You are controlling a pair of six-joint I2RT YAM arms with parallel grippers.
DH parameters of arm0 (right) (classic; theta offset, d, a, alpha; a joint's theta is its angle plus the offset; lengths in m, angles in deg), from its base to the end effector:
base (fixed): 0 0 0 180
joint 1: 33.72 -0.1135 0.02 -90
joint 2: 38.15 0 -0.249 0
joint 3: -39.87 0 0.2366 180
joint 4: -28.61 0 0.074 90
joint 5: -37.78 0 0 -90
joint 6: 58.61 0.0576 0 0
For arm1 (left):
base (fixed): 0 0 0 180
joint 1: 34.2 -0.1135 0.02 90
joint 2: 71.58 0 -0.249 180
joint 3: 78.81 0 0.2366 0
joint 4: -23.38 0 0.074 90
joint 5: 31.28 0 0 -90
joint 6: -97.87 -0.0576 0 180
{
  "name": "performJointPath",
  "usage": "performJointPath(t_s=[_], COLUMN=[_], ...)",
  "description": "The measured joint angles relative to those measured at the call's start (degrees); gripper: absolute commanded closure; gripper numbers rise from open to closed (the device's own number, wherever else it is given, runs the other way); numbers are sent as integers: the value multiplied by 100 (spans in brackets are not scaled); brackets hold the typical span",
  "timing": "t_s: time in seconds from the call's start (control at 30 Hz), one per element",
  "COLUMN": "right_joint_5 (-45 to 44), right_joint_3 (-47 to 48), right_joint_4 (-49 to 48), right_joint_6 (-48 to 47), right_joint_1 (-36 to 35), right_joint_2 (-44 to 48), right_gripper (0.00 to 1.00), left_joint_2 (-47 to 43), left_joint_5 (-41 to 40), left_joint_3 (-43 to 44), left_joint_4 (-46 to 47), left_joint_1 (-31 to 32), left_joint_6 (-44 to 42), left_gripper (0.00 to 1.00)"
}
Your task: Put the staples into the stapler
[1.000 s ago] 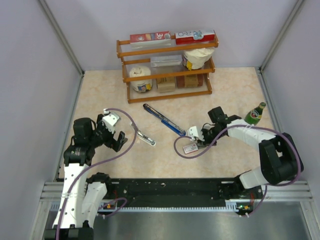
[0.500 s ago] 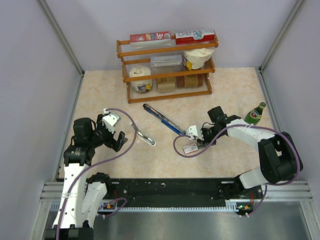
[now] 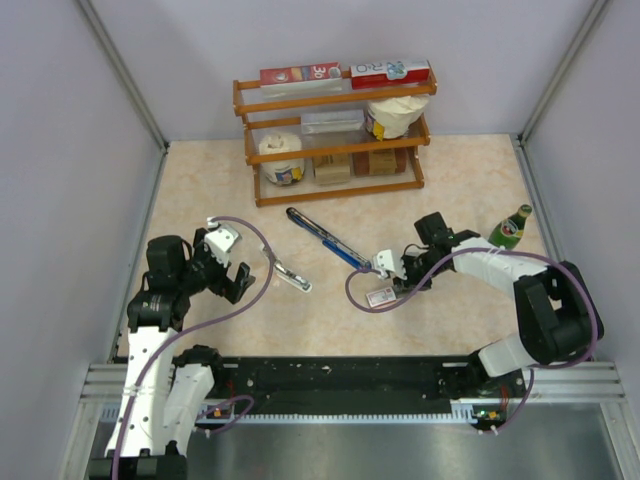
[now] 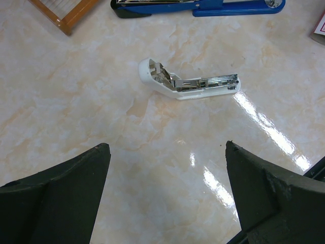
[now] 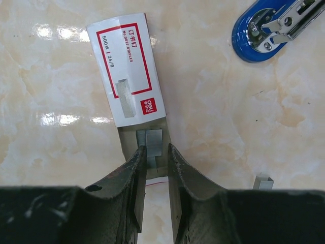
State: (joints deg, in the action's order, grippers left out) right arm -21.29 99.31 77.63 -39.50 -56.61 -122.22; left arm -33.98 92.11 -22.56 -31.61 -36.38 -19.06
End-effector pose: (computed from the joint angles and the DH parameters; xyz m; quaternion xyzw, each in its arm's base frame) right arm 0.2134 0.1222 0.1441 -0.7224 0.6243 0.1854 0.2326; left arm 0.1463 -0.0262 0.2687 0.3098 0.8071 -0.1395 0.4829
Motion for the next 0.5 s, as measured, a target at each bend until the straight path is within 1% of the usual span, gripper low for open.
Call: performJointPath(t_s=[0.5], right_joint_5=[-107], right_joint_3=[2], right_joint_4=[-136], right_joint_6=[55], right_joint_1=[-96], right_joint_2=[-164], right_gripper=[76], left_joint_2=[0], left_joint_5=[-2], left_joint_3=[0], left_joint_4=[0], left_joint_1=[-28], left_joint_6=[0], left_gripper=[1])
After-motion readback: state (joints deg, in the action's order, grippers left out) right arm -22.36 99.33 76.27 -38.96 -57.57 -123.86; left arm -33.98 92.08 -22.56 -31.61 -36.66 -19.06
